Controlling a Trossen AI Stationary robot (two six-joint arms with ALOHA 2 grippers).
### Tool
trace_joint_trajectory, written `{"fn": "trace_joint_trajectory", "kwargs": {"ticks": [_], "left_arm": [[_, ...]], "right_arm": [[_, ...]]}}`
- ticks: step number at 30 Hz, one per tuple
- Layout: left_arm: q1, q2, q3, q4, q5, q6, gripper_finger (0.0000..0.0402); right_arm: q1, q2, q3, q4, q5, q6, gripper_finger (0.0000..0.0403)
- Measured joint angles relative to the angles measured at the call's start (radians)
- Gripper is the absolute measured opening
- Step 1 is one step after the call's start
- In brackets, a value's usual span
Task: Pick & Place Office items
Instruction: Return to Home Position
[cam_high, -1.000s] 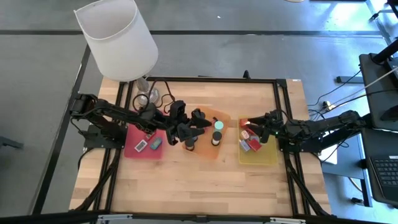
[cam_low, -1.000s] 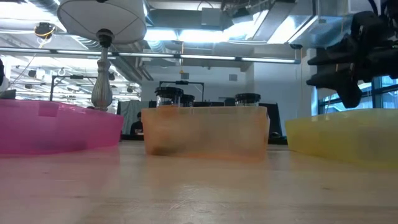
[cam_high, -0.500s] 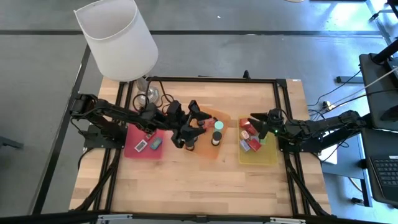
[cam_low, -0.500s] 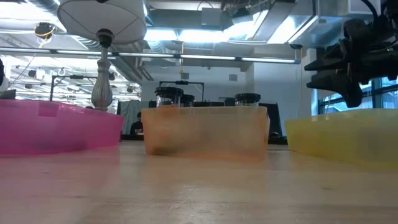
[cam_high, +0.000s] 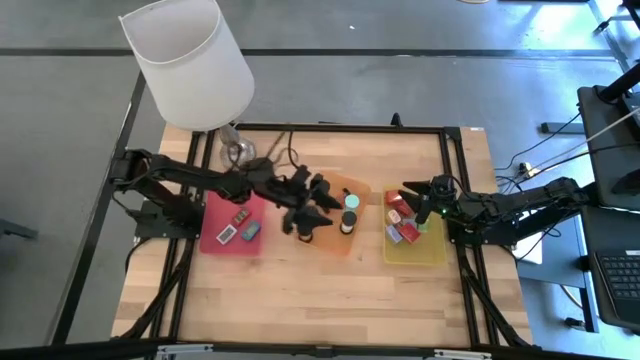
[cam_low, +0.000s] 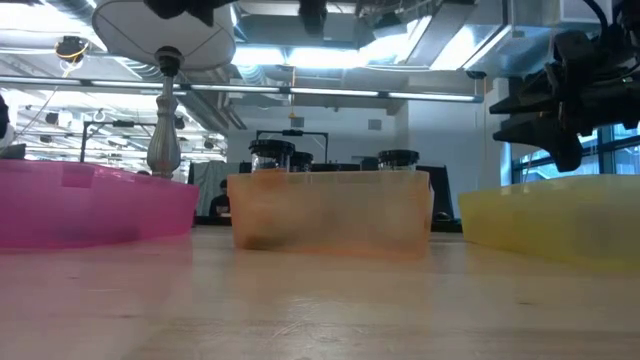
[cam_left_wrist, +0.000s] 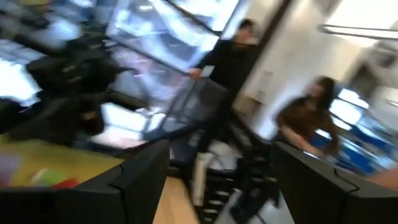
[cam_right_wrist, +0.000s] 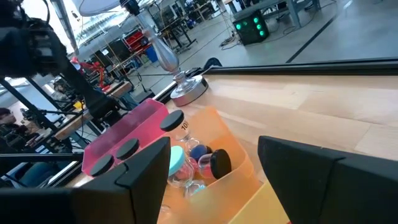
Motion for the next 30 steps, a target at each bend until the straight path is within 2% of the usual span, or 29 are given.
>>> {"fn": "trace_joint_trajectory", "kwargs": {"ticks": [3,6,8,13,16,23,30], "left_arm": [[0.042,-0.065,-0.057,0.018,0.147,0.011,0.0276],[0.089,-0.162,-0.148,0.016,0.190,0.010,0.0276],[0.111,-0.247,-0.226,0.017,0.143,0.011,0.0276],[0.122,-0.474,-0.444,0.008,-0.066,0.018,0.0276],[0.122,-0.608,-0.559,0.006,-0.152,0.003,0.0276],[0.122,-0.844,-0.736,-0.015,-0.241,-0.015,0.0276],[0.122,-1.002,-0.791,-0.185,-0.297,0.008,0.0276]], "right_arm": [[0.000,0.000,0.001,0.000,0.000,0.000,0.0245],[0.000,0.000,0.001,0.000,0.000,0.000,0.0245],[0.000,0.000,0.001,0.000,0.000,0.000,0.0245],[0.000,0.000,0.001,0.000,0.000,-0.001,0.0245],[0.000,0.000,0.001,0.000,0.000,-0.001,0.0245],[0.000,0.000,0.001,0.000,0.000,-0.002,0.0245],[0.000,0.000,0.001,0.000,0.000,-0.002,0.0245]]}}
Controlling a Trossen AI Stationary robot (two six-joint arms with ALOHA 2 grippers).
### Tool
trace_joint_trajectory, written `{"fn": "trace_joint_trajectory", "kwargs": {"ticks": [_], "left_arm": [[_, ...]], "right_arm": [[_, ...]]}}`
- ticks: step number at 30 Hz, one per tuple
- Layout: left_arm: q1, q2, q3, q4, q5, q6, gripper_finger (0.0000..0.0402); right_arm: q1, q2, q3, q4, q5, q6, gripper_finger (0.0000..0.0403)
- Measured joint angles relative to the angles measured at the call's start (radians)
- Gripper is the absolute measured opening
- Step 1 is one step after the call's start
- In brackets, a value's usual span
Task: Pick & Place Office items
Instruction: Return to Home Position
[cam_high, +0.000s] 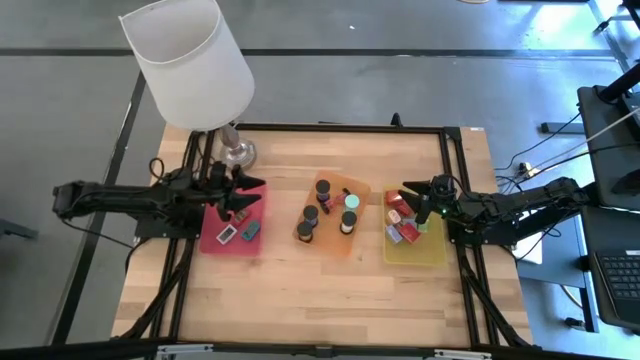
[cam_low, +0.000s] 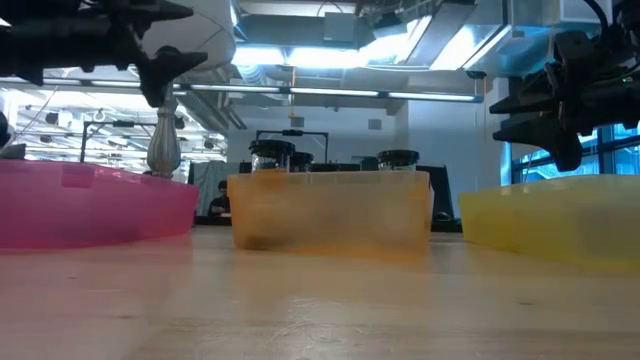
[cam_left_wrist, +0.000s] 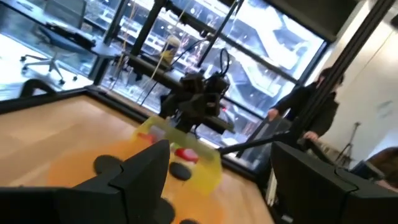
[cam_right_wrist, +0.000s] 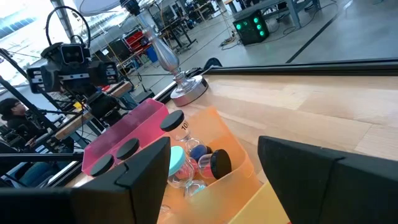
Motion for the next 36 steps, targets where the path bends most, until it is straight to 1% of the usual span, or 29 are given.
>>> {"fn": "trace_joint_trajectory", "kwargs": {"ticks": [4,9,13,19,26,34,36], "left_arm": [[0.000,-0.077,0.000,-0.115,-0.034,0.035,0.0276],[0.000,-0.172,0.000,-0.252,-0.071,0.039,0.0276],[0.000,-0.236,0.000,-0.333,-0.078,0.047,0.0276],[0.000,-0.315,0.000,-0.453,-0.148,0.089,0.0276],[0.000,-0.336,0.000,-0.482,-0.182,0.138,0.0276],[-0.001,-0.336,0.000,-0.479,-0.197,0.186,0.0276],[-0.006,-0.335,-0.015,-0.449,-0.198,0.183,0.0276]], "right_arm": [[0.000,0.000,0.000,0.000,0.000,0.000,0.0245],[0.000,0.000,0.000,0.000,0.000,0.000,0.0245],[0.000,0.000,0.000,0.000,0.000,0.000,0.0245],[0.000,0.000,0.000,0.000,0.000,0.000,0.0245],[0.000,0.000,0.000,0.000,0.000,0.001,0.0245],[0.000,0.000,0.000,0.000,0.000,0.001,0.0245],[0.000,0.000,0.000,0.000,0.000,0.001,0.0245]]}}
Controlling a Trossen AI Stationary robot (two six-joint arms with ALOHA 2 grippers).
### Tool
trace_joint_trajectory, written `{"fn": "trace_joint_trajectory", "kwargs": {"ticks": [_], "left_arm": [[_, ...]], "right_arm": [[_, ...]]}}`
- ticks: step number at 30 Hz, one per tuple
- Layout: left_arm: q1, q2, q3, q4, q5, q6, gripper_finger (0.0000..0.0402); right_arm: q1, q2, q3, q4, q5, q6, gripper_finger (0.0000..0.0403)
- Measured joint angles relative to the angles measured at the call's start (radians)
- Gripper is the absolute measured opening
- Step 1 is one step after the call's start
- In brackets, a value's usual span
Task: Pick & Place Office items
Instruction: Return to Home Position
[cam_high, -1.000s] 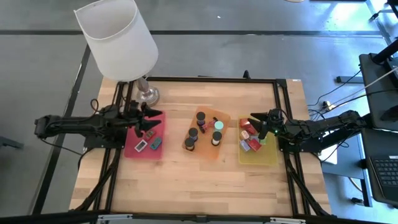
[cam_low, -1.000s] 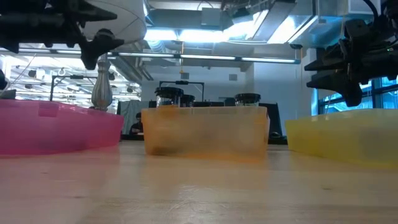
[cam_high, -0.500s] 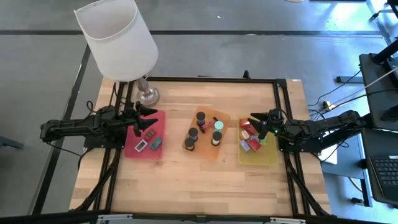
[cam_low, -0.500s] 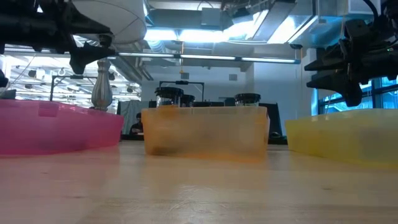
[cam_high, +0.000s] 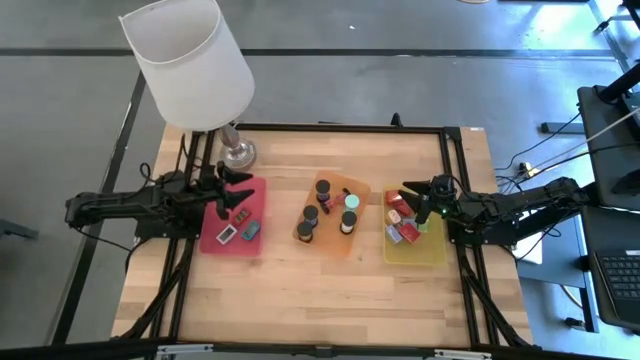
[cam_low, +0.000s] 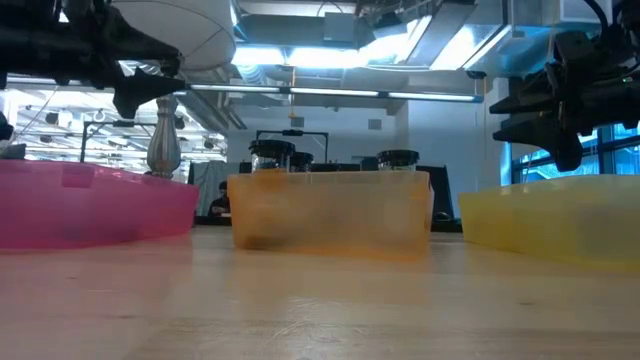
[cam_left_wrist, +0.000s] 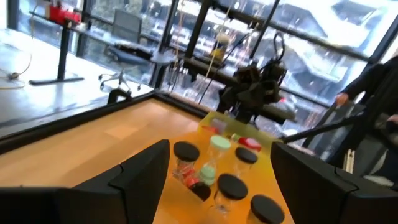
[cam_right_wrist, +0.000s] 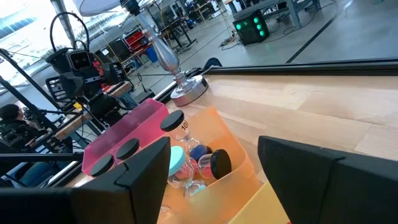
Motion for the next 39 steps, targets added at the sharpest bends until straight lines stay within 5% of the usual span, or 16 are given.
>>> {"fn": "trace_joint_trajectory", "kwargs": {"ticks": [5,15,28,39], "left_arm": [[-0.024,0.002,-0.112,0.216,-0.003,-0.023,0.0276],[-0.027,0.001,-0.107,0.140,-0.097,0.081,0.0276],[-0.027,0.002,-0.106,-0.006,-0.570,0.064,0.0276],[-0.027,0.002,-0.106,-0.007,-0.577,0.065,0.0276]], "right_arm": [[0.000,0.000,0.000,0.000,0.000,0.000,0.0245],[0.000,0.000,0.000,0.000,0.000,0.000,0.0245],[0.000,0.000,0.000,0.000,-0.001,0.000,0.0245],[0.000,0.000,0.000,0.000,0.000,0.000,0.0245]]}}
